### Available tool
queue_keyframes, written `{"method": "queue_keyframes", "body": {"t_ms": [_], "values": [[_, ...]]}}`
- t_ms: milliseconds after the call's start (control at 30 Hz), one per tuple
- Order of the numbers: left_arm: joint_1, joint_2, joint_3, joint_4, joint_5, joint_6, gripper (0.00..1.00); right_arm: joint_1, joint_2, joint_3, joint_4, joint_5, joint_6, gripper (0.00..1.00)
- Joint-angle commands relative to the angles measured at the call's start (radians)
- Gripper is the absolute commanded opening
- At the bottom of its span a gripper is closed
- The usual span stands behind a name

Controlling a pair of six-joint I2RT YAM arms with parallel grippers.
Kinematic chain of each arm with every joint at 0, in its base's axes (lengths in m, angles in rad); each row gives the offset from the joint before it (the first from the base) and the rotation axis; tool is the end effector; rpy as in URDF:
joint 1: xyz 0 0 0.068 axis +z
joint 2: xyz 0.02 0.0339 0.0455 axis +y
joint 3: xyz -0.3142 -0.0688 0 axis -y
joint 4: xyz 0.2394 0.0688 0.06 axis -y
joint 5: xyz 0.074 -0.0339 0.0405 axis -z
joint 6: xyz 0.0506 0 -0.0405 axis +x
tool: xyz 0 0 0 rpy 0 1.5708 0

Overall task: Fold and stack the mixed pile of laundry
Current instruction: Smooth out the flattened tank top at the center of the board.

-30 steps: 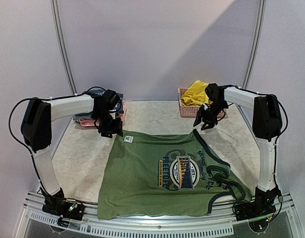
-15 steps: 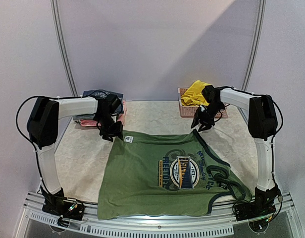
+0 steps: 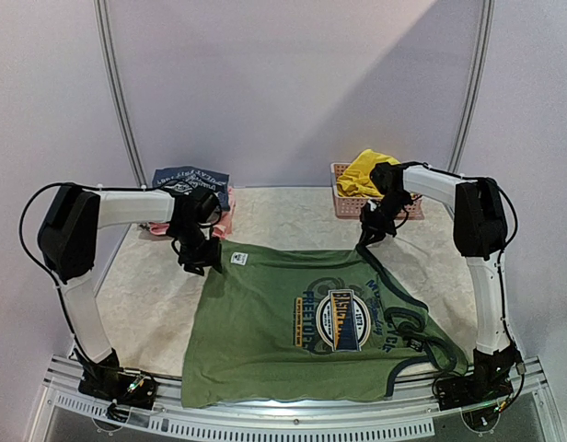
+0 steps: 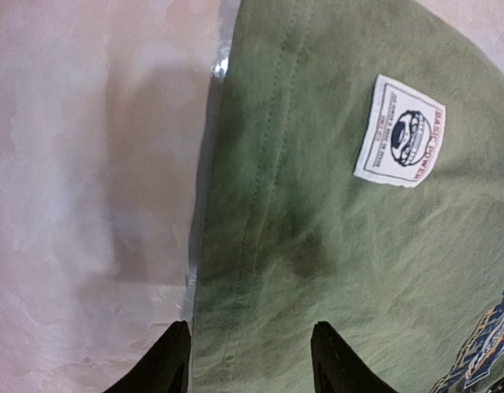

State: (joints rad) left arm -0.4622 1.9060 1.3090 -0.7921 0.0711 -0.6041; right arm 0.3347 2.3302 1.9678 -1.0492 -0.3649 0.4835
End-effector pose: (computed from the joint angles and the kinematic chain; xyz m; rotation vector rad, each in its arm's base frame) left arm 0.3364 -0.1716 0.2028 -0.2038 3.0055 -0.2317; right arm 0.4670 0.1815 0.1929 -0.1837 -3.0741 -0.6190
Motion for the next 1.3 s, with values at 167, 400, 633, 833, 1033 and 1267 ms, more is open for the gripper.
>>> {"method": "queue_keyframes", "body": {"t_ms": [167, 400, 633, 833, 1033, 1267], "values": [[-0.032, -0.024, -0.068, 0.071, 0.005, -0.027, 0.5, 0.0, 0.018, 0.04, -0.056, 0.037, -0.032, 0.0], [-0.048, -0.018, -0.124, 0.108, 0.012, -0.049, 0.47, -0.059, -0.004, 0.055, -0.077, 0.041, -0.044, 0.0], [-0.061, -0.001, -0.161, 0.125, 0.006, -0.063, 0.46, -0.098, 0.021, 0.061, -0.081, 0.029, -0.05, 0.0], [-0.062, -0.001, -0.147, 0.097, -0.017, -0.071, 0.45, -0.119, 0.059, 0.086, -0.095, 0.002, -0.048, 0.0], [-0.066, -0.051, -0.078, 0.03, -0.049, -0.056, 0.45, -0.109, -0.002, 0.081, -0.145, -0.014, -0.09, 0.35], [-0.066, -0.079, -0.072, 0.016, -0.044, -0.042, 0.45, -0.033, -0.056, 0.077, -0.188, 0.125, -0.07, 0.59]]}}
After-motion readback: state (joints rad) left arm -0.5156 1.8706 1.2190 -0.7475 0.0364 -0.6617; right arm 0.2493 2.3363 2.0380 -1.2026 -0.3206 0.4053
